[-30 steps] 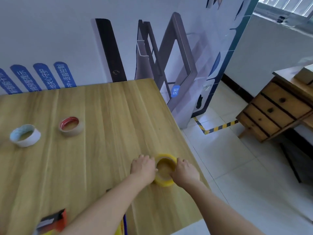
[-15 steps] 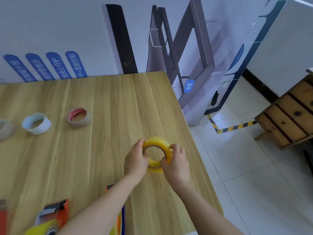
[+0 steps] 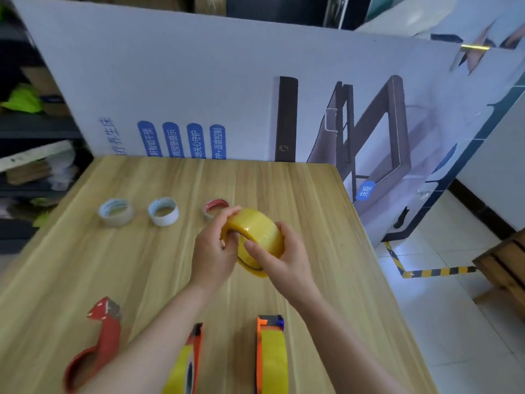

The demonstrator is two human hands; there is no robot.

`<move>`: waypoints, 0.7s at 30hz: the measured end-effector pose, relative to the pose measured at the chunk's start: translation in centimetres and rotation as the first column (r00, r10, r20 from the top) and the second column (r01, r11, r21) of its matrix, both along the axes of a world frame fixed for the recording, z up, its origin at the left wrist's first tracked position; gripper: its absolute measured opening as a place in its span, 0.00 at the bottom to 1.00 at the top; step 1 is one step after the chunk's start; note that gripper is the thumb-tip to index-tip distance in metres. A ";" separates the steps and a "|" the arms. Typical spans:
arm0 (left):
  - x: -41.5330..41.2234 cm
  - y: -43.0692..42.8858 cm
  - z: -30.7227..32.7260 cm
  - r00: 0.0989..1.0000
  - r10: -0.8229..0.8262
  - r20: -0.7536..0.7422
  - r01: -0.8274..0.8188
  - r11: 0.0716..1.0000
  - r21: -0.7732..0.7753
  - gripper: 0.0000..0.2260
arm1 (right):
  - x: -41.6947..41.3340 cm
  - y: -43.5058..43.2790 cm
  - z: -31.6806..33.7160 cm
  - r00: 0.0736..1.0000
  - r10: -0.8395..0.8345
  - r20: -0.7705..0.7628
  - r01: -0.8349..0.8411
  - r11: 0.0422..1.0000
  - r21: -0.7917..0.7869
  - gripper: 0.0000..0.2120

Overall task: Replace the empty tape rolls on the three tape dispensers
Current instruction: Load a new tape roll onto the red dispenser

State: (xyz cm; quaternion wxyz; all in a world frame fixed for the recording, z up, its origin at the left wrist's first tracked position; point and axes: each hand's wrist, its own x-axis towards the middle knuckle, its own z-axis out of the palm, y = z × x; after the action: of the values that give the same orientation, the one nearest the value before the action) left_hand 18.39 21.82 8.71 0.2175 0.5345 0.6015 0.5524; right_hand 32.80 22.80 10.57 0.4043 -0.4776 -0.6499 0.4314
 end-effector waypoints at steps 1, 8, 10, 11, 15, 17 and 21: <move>-1.7 -0.7 0.9 0.999 -0.032 0.011 0.032 0.999 0.000 0.22 | -1.5 -0.7 0.8 1.000 0.017 -0.025 -0.017 1.000 0.009 0.18; -14.5 -7.2 6.1 0.894 -0.307 0.326 0.355 0.930 -0.096 0.24 | -11.5 -5.2 4.5 0.981 0.139 -0.137 -0.136 0.990 0.031 0.19; -17.3 -9.0 7.0 0.864 -0.336 0.374 0.393 0.916 -0.085 0.24 | -14.1 -6.7 5.0 0.978 0.146 -0.149 -0.142 0.989 0.039 0.20; -18.3 -9.6 7.3 0.862 -0.341 0.375 0.399 0.913 -0.089 0.24 | -15.3 -7.3 5.1 0.978 0.151 -0.141 -0.144 0.988 0.058 0.20; -20.5 -11.6 8.3 0.949 -0.222 0.223 0.257 0.956 -0.142 0.27 | -19.1 -9.1 5.1 0.985 0.160 -0.067 -0.147 0.974 0.172 0.15; -20.8 -12.3 8.6 0.981 -0.141 0.136 0.158 0.980 -0.125 0.27 | -20.2 -9.6 4.9 0.993 0.122 0.000 -0.119 0.968 0.219 0.16; -21.0 -13.0 8.8 0.994 0.046 0.095 -0.045 0.999 -0.015 0.16 | -21.2 -9.6 4.8 0.988 0.078 0.132 -0.118 0.937 0.328 0.19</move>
State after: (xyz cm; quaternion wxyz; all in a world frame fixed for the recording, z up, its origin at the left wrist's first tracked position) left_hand -2.61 8.80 17.52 0.2367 0.4923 0.6059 0.5784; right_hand 11.64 13.17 15.41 0.4188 -0.3933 -0.7595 0.3053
